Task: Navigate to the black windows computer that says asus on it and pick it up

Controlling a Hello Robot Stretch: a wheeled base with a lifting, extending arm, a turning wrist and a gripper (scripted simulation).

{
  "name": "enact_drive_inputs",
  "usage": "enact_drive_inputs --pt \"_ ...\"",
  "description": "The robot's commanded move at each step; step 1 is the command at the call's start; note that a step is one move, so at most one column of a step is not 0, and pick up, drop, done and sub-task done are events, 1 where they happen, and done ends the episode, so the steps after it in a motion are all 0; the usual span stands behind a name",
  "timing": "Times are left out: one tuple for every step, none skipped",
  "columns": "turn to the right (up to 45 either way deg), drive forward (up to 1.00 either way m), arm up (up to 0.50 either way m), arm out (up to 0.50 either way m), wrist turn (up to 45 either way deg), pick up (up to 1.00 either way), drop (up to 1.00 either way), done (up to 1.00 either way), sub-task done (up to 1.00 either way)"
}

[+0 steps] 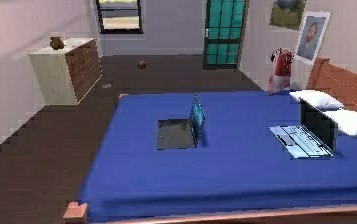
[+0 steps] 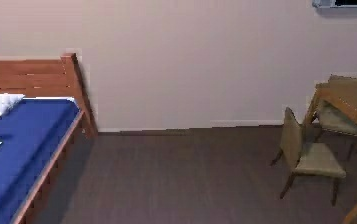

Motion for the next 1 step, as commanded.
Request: enact_drive_inputs --pt "0.0 0.45 0.00 0.00 0.0 0.00 0.00 0.00 0.00"
